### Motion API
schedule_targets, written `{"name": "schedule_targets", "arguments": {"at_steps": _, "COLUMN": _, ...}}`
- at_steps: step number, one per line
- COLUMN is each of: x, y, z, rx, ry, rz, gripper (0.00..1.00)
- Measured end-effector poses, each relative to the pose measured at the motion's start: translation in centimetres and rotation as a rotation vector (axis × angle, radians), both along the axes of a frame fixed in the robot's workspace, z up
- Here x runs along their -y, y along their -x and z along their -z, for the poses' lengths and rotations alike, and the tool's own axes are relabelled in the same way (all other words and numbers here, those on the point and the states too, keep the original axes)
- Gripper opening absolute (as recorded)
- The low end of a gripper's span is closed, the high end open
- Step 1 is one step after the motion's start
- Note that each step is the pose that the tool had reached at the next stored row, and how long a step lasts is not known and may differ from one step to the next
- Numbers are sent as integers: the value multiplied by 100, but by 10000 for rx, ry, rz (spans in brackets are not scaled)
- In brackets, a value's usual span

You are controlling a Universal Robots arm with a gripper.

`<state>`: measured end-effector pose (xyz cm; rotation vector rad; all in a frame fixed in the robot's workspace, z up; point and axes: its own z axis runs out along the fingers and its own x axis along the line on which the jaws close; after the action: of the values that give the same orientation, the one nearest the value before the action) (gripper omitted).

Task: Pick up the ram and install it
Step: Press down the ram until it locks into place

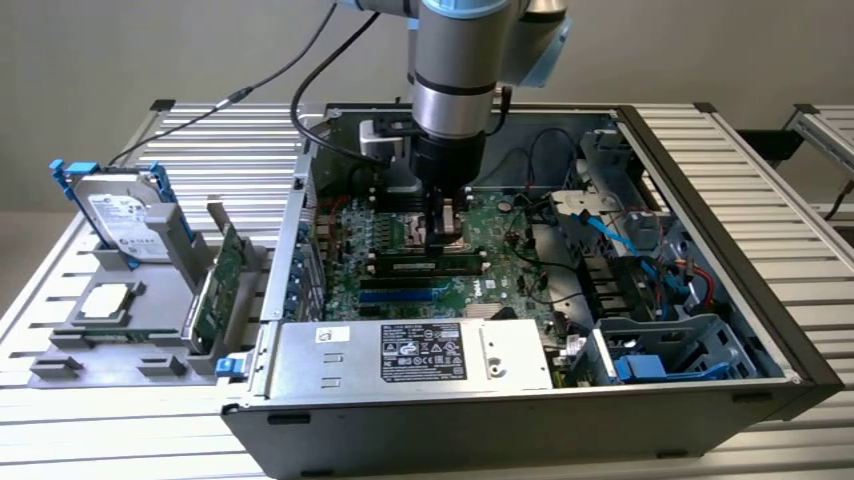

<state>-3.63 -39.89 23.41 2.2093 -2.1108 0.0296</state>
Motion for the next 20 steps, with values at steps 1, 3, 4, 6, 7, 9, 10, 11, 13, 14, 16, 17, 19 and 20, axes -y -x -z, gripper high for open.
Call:
{"name": "schedule_targets", "arguments": {"at_steps": 1, "x": 0, "y": 0, "z": 4, "rx": -5, "ry": 0, "rz": 0, "gripper": 11}}
{"name": "schedule_targets", "arguments": {"at_steps": 3, "x": -1, "y": 0, "z": 20, "rx": -12, "ry": -1, "rz": 0, "gripper": 11}}
{"name": "schedule_targets", "arguments": {"at_steps": 4, "x": -1, "y": 0, "z": 27, "rx": -16, "ry": -1, "rz": 0, "gripper": 11}}
{"name": "schedule_targets", "arguments": {"at_steps": 6, "x": 0, "y": 0, "z": 40, "rx": -26, "ry": 0, "rz": 1, "gripper": 11}}
{"name": "schedule_targets", "arguments": {"at_steps": 7, "x": 0, "y": 0, "z": 46, "rx": -31, "ry": 0, "rz": 0, "gripper": 11}}
{"name": "schedule_targets", "arguments": {"at_steps": 9, "x": 0, "y": 0, "z": 57, "rx": -44, "ry": 5, "rz": 1, "gripper": 11}}
{"name": "schedule_targets", "arguments": {"at_steps": 10, "x": 0, "y": 0, "z": 63, "rx": -51, "ry": 9, "rz": 0, "gripper": 11}}
{"name": "schedule_targets", "arguments": {"at_steps": 11, "x": -1, "y": 0, "z": 69, "rx": -57, "ry": 12, "rz": 0, "gripper": 11}}
{"name": "schedule_targets", "arguments": {"at_steps": 13, "x": -3, "y": -1, "z": 85, "rx": -68, "ry": 5, "rz": 1, "gripper": 11}}
{"name": "schedule_targets", "arguments": {"at_steps": 14, "x": -3, "y": 0, "z": 90, "rx": -75, "ry": 10, "rz": 1, "gripper": 11}}
{"name": "schedule_targets", "arguments": {"at_steps": 16, "x": -3, "y": 0, "z": 96, "rx": -91, "ry": 17, "rz": 1, "gripper": 11}}
{"name": "schedule_targets", "arguments": {"at_steps": 17, "x": -3, "y": -1, "z": 95, "rx": -108, "ry": 16, "rz": -1, "gripper": 11}}
{"name": "schedule_targets", "arguments": {"at_steps": 19, "x": -6, "y": 0, "z": 50, "rx": -126, "ry": -8, "rz": 3, "gripper": 11}}
{"name": "schedule_targets", "arguments": {"at_steps": 20, "x": -5, "y": 0, "z": 13, "rx": -143, "ry": 6, "rz": 2, "gripper": 11}}
